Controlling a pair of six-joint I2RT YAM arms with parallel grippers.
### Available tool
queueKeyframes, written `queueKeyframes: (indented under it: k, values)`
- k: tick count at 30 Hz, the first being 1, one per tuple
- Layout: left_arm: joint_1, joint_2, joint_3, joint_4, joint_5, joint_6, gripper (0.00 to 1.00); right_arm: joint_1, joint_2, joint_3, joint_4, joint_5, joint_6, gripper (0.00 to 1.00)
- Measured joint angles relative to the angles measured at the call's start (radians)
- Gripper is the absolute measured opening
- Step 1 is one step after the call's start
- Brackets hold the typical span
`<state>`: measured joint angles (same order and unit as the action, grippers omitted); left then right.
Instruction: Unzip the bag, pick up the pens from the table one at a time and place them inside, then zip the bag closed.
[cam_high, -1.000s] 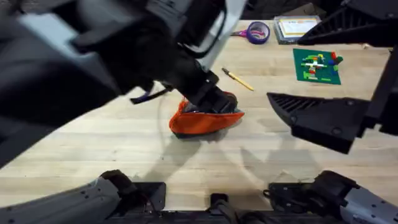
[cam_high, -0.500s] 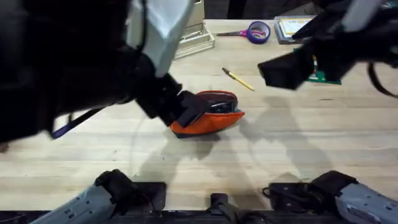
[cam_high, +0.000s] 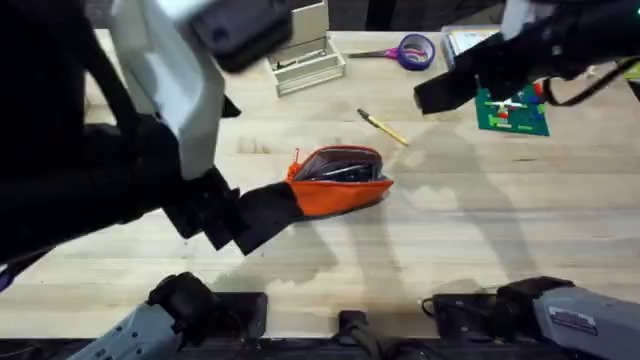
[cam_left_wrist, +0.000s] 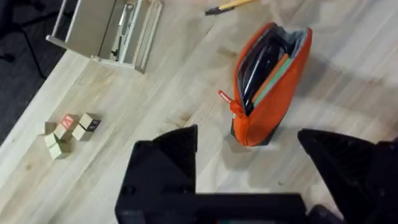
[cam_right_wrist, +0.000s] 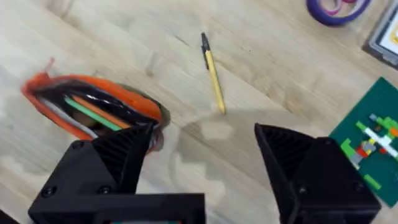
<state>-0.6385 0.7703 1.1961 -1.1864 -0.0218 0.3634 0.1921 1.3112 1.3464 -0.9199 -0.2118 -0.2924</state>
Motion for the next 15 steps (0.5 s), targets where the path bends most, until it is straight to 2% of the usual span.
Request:
queueKeyframes:
  k: [5,15]
  values:
    - [0.000,0.000,0.000,-0.012,0.026,0.053,0.993,0.000,0.084,0.000,0.006,-0.003,-0.119,0.996]
    - [0.000,0.000,0.000,-0.012,0.033,0.077,0.993,0.000,0.290,0.000,0.066,-0.003,-0.236,0.996]
